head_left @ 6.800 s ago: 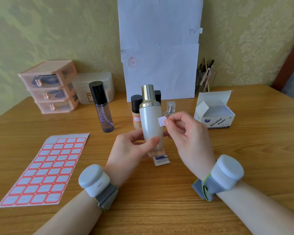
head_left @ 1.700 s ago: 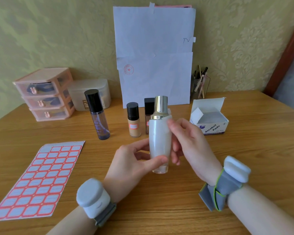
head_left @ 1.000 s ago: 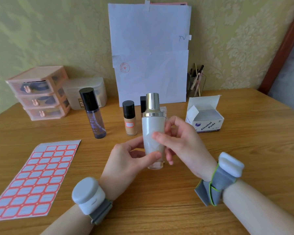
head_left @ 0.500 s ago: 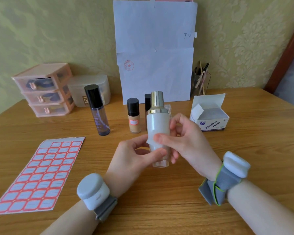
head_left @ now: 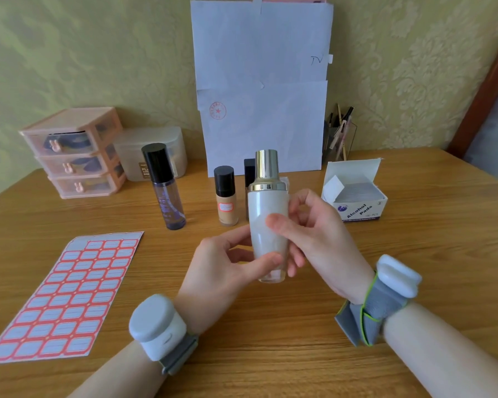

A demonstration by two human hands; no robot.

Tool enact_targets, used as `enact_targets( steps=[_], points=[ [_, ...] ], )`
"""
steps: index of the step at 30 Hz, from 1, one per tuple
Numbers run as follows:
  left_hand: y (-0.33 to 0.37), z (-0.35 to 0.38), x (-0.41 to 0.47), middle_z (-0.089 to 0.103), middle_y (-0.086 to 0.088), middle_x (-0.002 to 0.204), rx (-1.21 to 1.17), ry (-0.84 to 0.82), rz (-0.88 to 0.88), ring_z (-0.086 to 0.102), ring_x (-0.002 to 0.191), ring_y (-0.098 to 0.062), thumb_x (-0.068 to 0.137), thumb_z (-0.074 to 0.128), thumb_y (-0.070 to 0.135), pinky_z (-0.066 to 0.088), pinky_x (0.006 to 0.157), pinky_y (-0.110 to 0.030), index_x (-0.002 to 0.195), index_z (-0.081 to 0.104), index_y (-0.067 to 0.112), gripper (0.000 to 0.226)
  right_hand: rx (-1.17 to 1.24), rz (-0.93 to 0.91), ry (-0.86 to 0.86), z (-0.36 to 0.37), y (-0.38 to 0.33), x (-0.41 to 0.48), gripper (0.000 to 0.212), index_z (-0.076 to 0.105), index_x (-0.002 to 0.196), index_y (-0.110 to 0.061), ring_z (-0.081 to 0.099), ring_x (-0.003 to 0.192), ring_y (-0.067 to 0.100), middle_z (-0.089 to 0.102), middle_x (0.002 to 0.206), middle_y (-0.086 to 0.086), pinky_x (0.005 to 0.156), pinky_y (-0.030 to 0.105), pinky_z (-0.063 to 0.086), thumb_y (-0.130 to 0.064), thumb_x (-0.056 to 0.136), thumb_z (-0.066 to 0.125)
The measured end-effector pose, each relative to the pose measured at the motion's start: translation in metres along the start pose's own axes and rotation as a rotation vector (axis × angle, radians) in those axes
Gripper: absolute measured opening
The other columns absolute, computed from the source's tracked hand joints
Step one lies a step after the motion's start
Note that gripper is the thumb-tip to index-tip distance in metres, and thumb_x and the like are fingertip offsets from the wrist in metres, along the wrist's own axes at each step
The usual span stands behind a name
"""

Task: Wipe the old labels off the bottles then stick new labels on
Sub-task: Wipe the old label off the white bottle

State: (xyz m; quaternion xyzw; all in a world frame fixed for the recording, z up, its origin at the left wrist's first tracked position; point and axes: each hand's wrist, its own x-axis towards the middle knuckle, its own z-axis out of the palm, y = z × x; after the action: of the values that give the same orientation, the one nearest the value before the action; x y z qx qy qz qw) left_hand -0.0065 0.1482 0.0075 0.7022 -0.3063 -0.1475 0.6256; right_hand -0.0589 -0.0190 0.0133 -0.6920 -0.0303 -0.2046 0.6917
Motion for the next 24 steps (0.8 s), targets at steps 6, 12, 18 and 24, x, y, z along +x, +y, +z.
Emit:
enact_targets(
  steps=[6, 12, 18, 24],
  points=[
    [0.0005, 0.0002, 0.0014, 0.079, -0.004, 0.096, -0.118, -0.005, -0.020, 0.077, 0.080, -0.019, 0.071, 0.080, 0.034, 0.057, 0.063, -0.021, 0.100, 0.079, 0.032, 0.028, 0.039, -0.009, -0.041, -0.0026, 0.0010, 0.0002, 0.029, 0.047, 0.095, -0.013, 0.048, 0.038, 0.019, 0.049, 0.061, 0.007, 0.041, 0.029, 0.047, -0.027, 0.086, 0.071],
    [-0.0021, -0.0024, -0.0004, 0.077, 0.002, 0.100, 0.062, -0.020, 0.037, 0.075, 0.085, -0.022, 0.073, 0.086, 0.045, 0.062, 0.075, -0.030, 0.110, 0.075, 0.036, 0.039, 0.097, 0.009, 0.019, -0.0005, 0.0026, -0.0006, 0.036, 0.048, 0.095, -0.006, 0.046, 0.034, 0.020, 0.043, 0.052, 0.006, 0.039, 0.028, 0.046, -0.038, 0.092, 0.063],
    [0.0005, 0.0006, 0.0002, 0.078, -0.005, 0.096, -0.023, -0.004, 0.000, 0.076, 0.079, -0.016, 0.073, 0.078, 0.036, 0.060, 0.066, -0.026, 0.105, 0.075, 0.029, 0.033, -0.080, -0.013, -0.010, 0.0002, 0.0009, -0.0010, 0.037, 0.046, 0.094, -0.013, 0.050, 0.040, 0.020, 0.052, 0.064, 0.011, 0.042, 0.031, 0.048, -0.026, 0.079, 0.078],
    [-0.0037, 0.0004, 0.0009, 0.077, -0.002, 0.099, 0.064, -0.004, 0.031, 0.075, 0.085, -0.026, 0.076, 0.081, 0.036, 0.060, 0.075, -0.033, 0.107, 0.075, 0.032, 0.031, 0.014, -0.011, 0.050, 0.0000, 0.0029, -0.0004, 0.033, 0.045, 0.092, -0.005, 0.047, 0.035, 0.022, 0.043, 0.052, 0.007, 0.039, 0.029, 0.046, -0.033, 0.097, 0.060]
  ],
)
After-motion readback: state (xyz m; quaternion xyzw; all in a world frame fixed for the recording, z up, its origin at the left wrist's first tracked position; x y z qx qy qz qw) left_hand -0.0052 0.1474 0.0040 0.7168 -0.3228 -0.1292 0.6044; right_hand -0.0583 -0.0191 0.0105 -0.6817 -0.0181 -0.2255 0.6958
